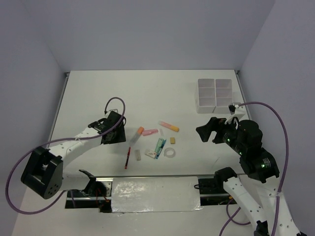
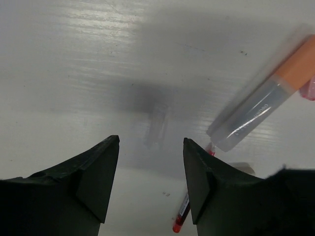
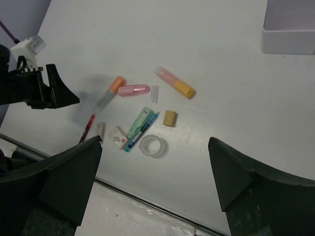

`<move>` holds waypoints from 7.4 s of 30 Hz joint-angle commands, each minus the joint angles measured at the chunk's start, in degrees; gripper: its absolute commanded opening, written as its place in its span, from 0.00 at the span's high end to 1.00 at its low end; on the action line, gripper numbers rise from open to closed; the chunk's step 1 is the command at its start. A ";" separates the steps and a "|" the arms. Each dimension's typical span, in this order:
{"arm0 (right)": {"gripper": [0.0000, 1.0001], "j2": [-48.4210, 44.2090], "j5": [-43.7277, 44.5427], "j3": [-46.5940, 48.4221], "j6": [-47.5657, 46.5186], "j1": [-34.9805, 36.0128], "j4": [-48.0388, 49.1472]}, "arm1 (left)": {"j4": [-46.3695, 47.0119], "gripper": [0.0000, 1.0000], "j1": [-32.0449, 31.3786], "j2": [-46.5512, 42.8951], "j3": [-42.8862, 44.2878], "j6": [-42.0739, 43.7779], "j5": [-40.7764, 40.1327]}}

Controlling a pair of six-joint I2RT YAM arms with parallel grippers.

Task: Sort the stationery into containers
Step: Pick up the pen cap from the center of the board, then pick up the pen from the center of the board, then close the pen cap on the pen.

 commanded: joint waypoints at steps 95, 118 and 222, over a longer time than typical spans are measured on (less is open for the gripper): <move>0.03 -3.17 -0.73 -0.72 0.38 0.87 6.38 | 5.98 0.71 -3.72 10.02 -9.15 -3.30 4.12; 0.08 33.35 35.99 1.65 24.79 50.92 19.47 | -22.22 1.00 -2.06 -24.96 18.35 -3.30 -22.32; 1.00 39.10 18.25 1.39 12.77 61.43 67.64 | 40.17 1.00 9.90 -59.42 -8.53 -25.10 30.48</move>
